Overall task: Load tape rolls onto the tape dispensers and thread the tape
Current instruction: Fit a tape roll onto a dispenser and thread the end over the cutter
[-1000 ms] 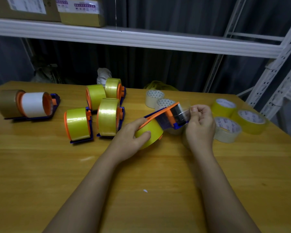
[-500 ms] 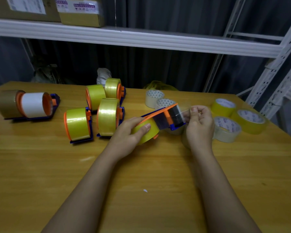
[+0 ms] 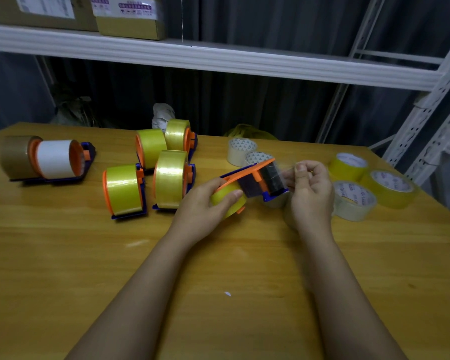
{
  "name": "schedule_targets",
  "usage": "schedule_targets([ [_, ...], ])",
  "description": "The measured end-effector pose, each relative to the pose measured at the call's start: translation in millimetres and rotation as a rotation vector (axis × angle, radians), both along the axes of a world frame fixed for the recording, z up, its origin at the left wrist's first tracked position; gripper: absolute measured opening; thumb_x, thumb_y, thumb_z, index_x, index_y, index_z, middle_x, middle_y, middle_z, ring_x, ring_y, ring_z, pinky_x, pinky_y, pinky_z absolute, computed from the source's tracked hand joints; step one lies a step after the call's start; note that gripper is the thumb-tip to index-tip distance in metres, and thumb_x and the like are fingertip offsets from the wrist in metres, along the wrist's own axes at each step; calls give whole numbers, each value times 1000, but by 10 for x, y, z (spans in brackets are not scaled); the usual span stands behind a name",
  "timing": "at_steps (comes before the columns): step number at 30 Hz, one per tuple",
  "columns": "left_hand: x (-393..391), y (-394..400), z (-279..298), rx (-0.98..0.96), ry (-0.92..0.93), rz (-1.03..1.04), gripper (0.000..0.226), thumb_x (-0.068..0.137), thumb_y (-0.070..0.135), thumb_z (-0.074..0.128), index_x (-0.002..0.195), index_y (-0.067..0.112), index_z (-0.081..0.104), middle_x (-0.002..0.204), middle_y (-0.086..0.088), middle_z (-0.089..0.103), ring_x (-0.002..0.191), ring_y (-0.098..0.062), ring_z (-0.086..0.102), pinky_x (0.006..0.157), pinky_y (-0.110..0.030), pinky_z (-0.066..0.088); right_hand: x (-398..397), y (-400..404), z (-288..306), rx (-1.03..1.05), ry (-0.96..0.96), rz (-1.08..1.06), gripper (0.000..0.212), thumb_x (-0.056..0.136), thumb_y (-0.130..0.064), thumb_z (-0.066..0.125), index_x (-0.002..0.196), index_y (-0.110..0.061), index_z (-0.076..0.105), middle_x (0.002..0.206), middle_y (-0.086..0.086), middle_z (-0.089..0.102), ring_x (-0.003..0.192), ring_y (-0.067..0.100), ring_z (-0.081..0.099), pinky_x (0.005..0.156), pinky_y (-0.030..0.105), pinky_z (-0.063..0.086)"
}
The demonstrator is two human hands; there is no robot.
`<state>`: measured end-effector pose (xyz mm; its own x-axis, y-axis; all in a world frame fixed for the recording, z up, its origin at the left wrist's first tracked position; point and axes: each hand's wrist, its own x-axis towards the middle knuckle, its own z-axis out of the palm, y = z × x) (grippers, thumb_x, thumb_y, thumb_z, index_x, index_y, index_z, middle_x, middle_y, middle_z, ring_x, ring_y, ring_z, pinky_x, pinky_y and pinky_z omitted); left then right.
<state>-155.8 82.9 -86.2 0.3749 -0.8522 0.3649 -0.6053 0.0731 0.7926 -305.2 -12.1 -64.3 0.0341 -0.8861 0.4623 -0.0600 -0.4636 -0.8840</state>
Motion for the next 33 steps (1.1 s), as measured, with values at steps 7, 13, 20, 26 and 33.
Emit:
schedule_targets([
  [7, 24, -5, -21, 23, 95, -23, 58, 80, 58, 45, 121, 19, 61, 111, 1, 65, 104, -17, 59, 92, -45, 48, -26, -22, 34, 71, -77, 73, 20, 103, -16, 40, 89, -25, 50, 79, -1, 68, 72, 7, 66, 69, 22, 54],
  [13, 27, -7, -21, 5, 95, -39, 33, 85, 44, 44, 104, 23, 62, 95, 3, 64, 91, -17, 60, 80, -39, 50, -6, 41, 89, 85, -157, 106, 19, 103, -12, 40, 89, -20, 50, 76, -1, 66, 62, -2, 64, 61, 13, 50],
  [20, -16, -26, -6, -13, 39, 45, 23, 87, 50, 59, 85, 27, 58, 77, 6, 60, 74, -10, 58, 66, -35, 47, -5, 48, 97, 56, -155, 122, 19, 102, -12, 42, 88, -21, 51, 76, 0, 66, 63, -2, 64, 61, 13, 50],
  [26, 12, -60, -47, -37, 18, 61, 19, 92, 44, 54, 97, 27, 60, 89, 8, 63, 88, -13, 59, 76, -38, 51, 18, 33, 52, 71, -103, 69, 22, 103, -17, 39, 86, -26, 49, 75, -4, 68, 66, 1, 65, 66, 19, 52],
  [33, -27, -54, -31, -48, 6, 86, 27, 97, 33, 52, 116, 15, 60, 91, 19, 50, 103, -10, 48, 82, -25, 35, -19, 32, 108, 98, -174, 159, 17, 103, -14, 40, 90, -19, 50, 75, -1, 69, 62, 1, 66, 59, 15, 51],
])
